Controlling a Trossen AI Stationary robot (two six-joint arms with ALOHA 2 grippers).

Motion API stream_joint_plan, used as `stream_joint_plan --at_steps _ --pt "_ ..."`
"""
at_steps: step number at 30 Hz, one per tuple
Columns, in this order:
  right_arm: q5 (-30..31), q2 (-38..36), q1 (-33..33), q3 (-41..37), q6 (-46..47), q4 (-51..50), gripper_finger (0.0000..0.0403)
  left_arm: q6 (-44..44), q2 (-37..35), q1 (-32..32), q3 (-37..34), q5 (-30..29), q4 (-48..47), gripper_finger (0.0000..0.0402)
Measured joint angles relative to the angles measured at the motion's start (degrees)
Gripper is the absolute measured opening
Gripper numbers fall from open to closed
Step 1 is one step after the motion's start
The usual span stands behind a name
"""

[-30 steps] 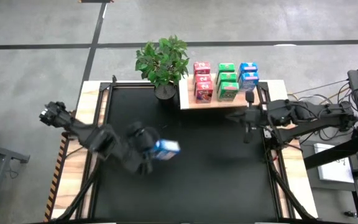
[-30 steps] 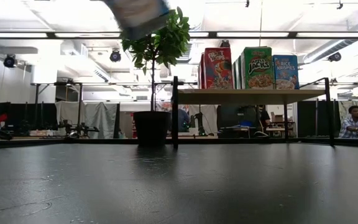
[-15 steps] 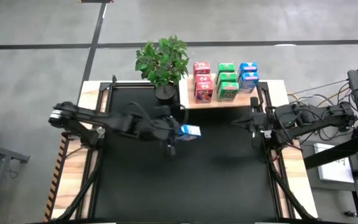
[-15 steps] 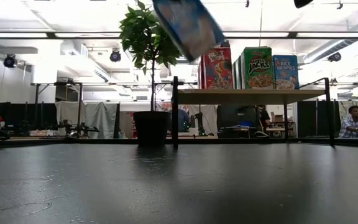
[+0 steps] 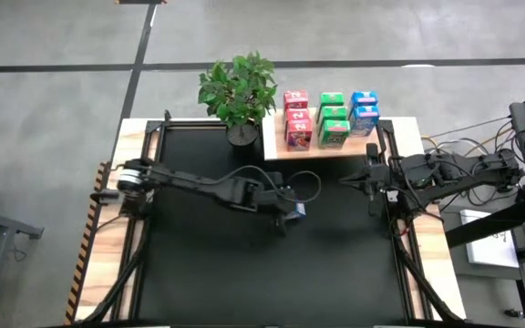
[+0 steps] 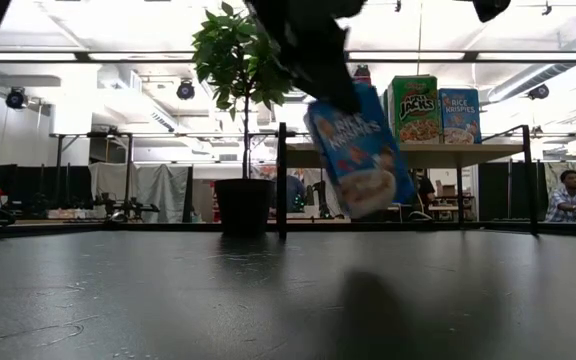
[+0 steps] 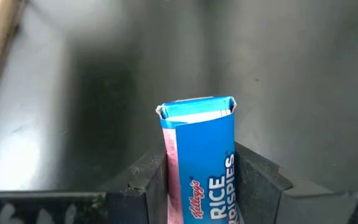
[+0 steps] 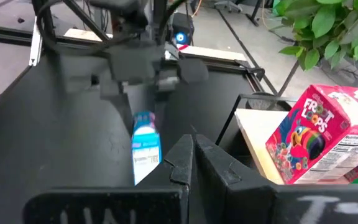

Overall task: Stack cereal on shelf
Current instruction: Put the blue cereal box on the shelf

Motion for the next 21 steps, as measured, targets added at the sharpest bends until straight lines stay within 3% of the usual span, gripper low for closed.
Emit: stream_joint_plan --at_steps 10,21 --pt "0.01 0.02 0.00 0.02 0.73 -0.07 0.0009 4.44 7.16 0.30 8.42 3.51 -2.03 0.0164" --pt "0.02 0.62 0.00 0.07 4.51 -1.55 0.0009 7.28 7.44 0.53 8.89 3.75 -1.18 0.0212"
